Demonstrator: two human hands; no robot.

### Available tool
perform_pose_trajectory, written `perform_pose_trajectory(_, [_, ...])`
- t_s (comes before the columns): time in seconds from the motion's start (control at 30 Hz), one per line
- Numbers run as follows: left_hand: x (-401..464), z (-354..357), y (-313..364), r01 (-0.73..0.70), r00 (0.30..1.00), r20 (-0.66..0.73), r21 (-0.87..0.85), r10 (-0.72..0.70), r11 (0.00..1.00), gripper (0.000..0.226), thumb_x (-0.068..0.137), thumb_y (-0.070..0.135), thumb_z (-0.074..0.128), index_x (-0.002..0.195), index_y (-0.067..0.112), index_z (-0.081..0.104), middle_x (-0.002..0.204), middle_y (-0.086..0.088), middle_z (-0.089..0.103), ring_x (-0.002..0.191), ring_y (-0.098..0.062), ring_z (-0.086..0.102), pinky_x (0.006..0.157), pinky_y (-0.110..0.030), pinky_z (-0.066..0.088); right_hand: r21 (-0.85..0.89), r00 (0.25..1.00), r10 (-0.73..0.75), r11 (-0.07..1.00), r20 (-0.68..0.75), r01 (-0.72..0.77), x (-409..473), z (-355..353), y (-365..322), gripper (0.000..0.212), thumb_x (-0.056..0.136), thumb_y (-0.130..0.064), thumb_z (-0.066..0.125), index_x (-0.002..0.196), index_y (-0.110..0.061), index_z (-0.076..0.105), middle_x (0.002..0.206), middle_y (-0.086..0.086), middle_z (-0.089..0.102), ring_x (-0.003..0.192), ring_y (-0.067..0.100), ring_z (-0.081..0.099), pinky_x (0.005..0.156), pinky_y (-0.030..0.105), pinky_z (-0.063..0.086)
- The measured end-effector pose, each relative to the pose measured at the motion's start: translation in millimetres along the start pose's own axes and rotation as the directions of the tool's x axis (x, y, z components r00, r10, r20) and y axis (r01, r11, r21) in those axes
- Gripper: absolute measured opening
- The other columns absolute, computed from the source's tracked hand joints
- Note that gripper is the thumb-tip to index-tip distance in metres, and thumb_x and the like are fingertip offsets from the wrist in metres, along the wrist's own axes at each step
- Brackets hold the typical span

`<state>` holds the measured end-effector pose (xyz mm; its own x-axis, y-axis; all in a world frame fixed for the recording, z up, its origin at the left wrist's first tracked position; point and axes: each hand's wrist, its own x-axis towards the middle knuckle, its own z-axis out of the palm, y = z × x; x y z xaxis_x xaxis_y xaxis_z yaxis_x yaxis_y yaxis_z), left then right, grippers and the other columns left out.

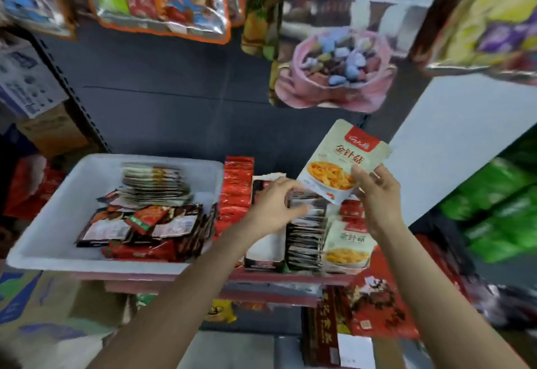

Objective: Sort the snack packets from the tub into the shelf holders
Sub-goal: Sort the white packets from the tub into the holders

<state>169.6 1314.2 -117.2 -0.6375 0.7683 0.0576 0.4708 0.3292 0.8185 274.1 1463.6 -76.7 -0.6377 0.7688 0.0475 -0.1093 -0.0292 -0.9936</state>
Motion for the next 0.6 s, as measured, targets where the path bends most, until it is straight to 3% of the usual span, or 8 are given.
perform_pose_trajectory(0.1, [8.8, 30.8, 20.9, -0.067, 0.974, 0.224, 0.189, 0.024, 0.98, 0.072, 0.074, 0.048, 0.074, 0.135, 0.025, 0.044, 0.143, 0.003, 0.037, 0.133, -0.015, 0.031, 0.109, -0.032, 0.027, -0.017, 0.999, -0.036, 0.999, -0.01, 0.036, 5.7, -35.6, -2.1, 0.012, 0.092, -0.01, 0.056, 0.086, -0.019, 0.061, 0.09, -0.003, 0.069, 0.081, 0.006, 0.068, 0.067, 0.019, 0.052])
perform_pose_trajectory(0.17, [13.4, 46.5, 28.8, -0.121, 0.958, 0.286, 0.314, 0.028, 0.942, 0.083, 0.073, 0.053, 0.072, 0.143, 0.029, 0.034, 0.15, 0.005, 0.028, 0.138, -0.013, 0.02, 0.111, -0.032, 0.018, -0.001, 0.999, -0.042, 0.999, -0.007, 0.042, 10.4, -53.9, -1.8, 0.012, 0.093, -0.009, 0.055, 0.092, -0.019, 0.062, 0.097, -0.002, 0.07, 0.084, 0.006, 0.068, 0.067, 0.017, 0.052])
perform_pose_trajectory(0.23, [17.5, 59.2, 32.9, -0.134, 0.956, 0.293, 0.399, 0.012, 0.907, 0.085, 0.075, 0.053, 0.07, 0.145, 0.026, 0.03, 0.15, 0.004, 0.028, 0.139, -0.015, 0.019, 0.113, -0.033, 0.018, 0.02, 0.999, -0.04, 0.999, -0.021, 0.04, 15.3, -68.1, -1.0, 0.013, 0.093, -0.009, 0.054, 0.094, -0.019, 0.062, 0.099, -0.003, 0.069, 0.085, 0.004, 0.068, 0.067, 0.017, 0.052])
perform_pose_trajectory(0.3, [20.9, 67.4, 35.6, -0.108, 0.968, 0.251, 0.428, -0.003, 0.897, 0.078, 0.076, 0.051, 0.07, 0.141, 0.023, 0.037, 0.143, 0.003, 0.037, 0.135, -0.017, 0.027, 0.111, -0.036, 0.025, 0.034, 0.999, -0.028, 0.999, -0.02, 0.028, 20.2, -79.6, 2.6, 0.014, 0.093, -0.01, 0.054, 0.098, -0.02, 0.063, 0.102, -0.003, 0.069, 0.09, 0.006, 0.068, 0.071, 0.02, 0.053])
perform_pose_trajectory(0.47, [19.7, 72.9, 37.0, -0.075, 0.986, 0.165, 0.398, 0.009, 0.914, 0.029, 0.084, 0.025, 0.067, 0.111, 0.025, 0.057, 0.117, 0.007, 0.055, 0.116, -0.013, 0.043, 0.101, -0.038, 0.034, 0.05, 0.999, 0.021, 0.999, 0.037, -0.023, 28.9, -96.0, 12.8, 0.015, 0.094, -0.015, 0.054, 0.107, -0.019, 0.062, 0.109, -0.002, 0.069, 0.099, 0.014, 0.067, 0.076, 0.026, 0.055])
perform_pose_trajectory(0.6, [15.3, 73.0, 29.7, -0.073, 0.987, 0.16, 0.32, 0.023, 0.945, 0.019, 0.086, 0.019, 0.065, 0.102, 0.028, 0.063, 0.107, 0.012, 0.058, 0.107, -0.008, 0.047, 0.101, -0.04, 0.037, 0.099, 0.996, 0.052, 0.993, 0.076, -0.06, 35.6, -100.1, 14.3, 0.017, 0.095, -0.013, 0.052, 0.108, -0.018, 0.061, 0.112, -0.001, 0.069, 0.102, 0.016, 0.066, 0.081, 0.03, 0.055])
